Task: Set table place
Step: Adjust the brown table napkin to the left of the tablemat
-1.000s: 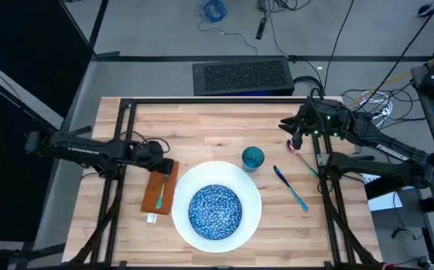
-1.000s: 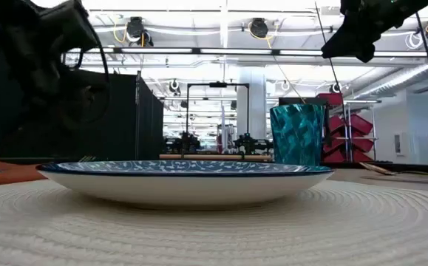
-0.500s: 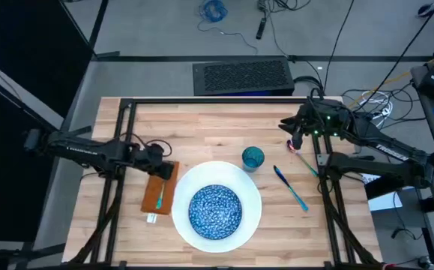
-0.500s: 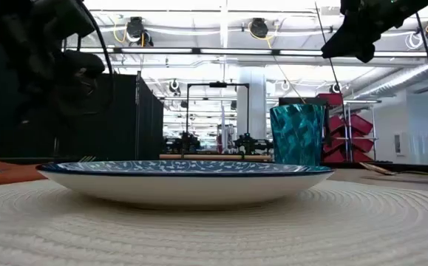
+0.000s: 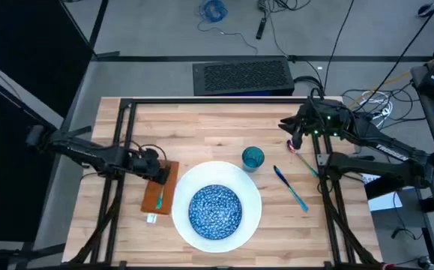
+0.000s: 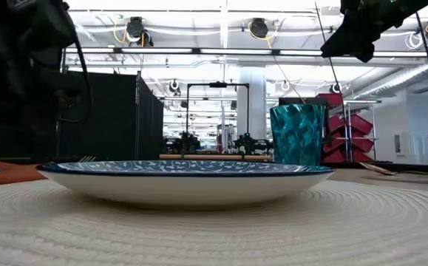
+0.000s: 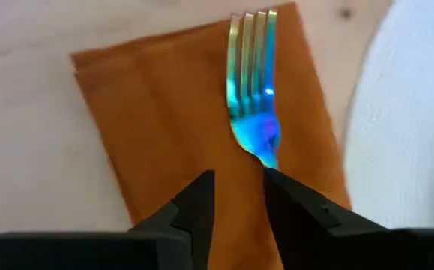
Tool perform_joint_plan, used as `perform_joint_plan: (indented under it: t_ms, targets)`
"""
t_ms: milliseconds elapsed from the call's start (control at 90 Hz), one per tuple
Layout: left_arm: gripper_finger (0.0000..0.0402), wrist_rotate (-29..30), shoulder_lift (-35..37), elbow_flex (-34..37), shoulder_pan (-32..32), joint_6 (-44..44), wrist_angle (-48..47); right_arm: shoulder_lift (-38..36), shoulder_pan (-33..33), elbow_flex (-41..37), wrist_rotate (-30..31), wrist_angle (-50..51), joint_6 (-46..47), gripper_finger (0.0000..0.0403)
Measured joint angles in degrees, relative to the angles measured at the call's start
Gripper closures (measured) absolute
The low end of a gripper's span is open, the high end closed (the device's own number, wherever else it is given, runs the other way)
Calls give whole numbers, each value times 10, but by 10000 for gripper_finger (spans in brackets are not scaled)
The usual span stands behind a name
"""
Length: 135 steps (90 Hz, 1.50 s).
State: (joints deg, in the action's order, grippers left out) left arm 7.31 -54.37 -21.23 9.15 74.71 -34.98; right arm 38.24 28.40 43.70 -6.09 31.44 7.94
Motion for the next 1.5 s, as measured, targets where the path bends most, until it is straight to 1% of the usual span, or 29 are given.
perform_joint_plan:
  t_ms: [100, 156, 222, 311, 367, 533, 756, 922, 1089, 1189, 1311, 1411, 1500]
  targets:
    - [304, 1, -12, 16, 0, 4, 9, 0, 0, 0, 0, 0, 2, 312]
    - [312, -10, -21, 20, 0, 4, 20, 0, 0, 0, -2, 0, 4, 312]
    - [336, -16, -36, 19, 4, -2, 21, 0, 0, 0, -3, 0, 4, 312]
    - [381, -27, -48, 19, 17, -7, 45, 0, 0, 0, -3, 0, 5, 312]
    - [394, -34, -51, 20, 26, -5, 56, 0, 0, 0, -3, 0, 6, 312]
    - [400, -43, -52, 21, 70, 49, 62, 0, 0, 0, -3, 1, 6, 312]
    - [401, -52, -52, 21, 156, 141, 68, 0, 0, 0, -7, 1, 6, 312]
    - [401, -33, -53, 22, 213, 205, 71, 0, 0, 0, -14, 1, 6, 312]
    - [401, -32, -60, 23, 259, 251, 94, 0, 0, 0, -14, 1, 6, 312]
    - [401, -24, -74, 22, 282, 270, 115, 0, 0, 0, -14, 1, 6, 312]
    - [401, -14, -100, 21, 297, 274, 163, 0, 0, 0, -15, 1, 7, 312]
    - [401, -6, -107, 10, 301, 271, 156, 0, 0, 0, -15, 1, 8, 312]
    - [401, 17, -101, 3, 301, 270, 144, 0, 0, 0, -15, 1, 8, 312]
